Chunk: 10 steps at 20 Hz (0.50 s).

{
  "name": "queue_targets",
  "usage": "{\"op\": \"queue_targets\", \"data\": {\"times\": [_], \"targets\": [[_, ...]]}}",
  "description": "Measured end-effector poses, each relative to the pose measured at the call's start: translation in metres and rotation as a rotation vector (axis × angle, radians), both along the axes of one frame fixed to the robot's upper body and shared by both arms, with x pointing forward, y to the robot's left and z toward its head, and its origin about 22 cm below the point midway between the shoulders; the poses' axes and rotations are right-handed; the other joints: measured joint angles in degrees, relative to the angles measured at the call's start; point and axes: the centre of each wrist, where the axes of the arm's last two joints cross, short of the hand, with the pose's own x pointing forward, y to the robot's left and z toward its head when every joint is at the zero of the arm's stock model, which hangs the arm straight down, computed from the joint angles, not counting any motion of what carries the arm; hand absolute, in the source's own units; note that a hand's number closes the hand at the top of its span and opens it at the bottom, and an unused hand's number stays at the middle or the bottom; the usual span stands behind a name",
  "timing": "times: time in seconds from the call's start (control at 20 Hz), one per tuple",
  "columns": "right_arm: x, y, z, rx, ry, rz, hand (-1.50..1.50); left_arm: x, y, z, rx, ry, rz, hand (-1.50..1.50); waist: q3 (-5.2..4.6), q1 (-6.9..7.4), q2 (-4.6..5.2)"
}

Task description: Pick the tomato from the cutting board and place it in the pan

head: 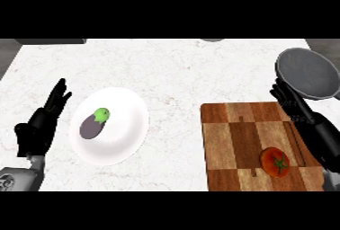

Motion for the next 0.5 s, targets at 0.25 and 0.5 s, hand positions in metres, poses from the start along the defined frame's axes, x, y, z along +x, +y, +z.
{"op": "queue_targets", "data": {"times": [0.25,0.5], "targets": [[0.005,-0.010,-0.014,-0.017,0.036,0.274,1.50,0.015,-0.009,0.011,-0.052,-0.044,0.006,0.00,0.22,1.43,-0.34],[0.004,-0.048,-0.028,-0.056,-0.082,0.364,-1.50,0.020,-0.019,0.013,-0.145,-0.047,0.018,0.00,0.42,1.08,-0.62]]}}
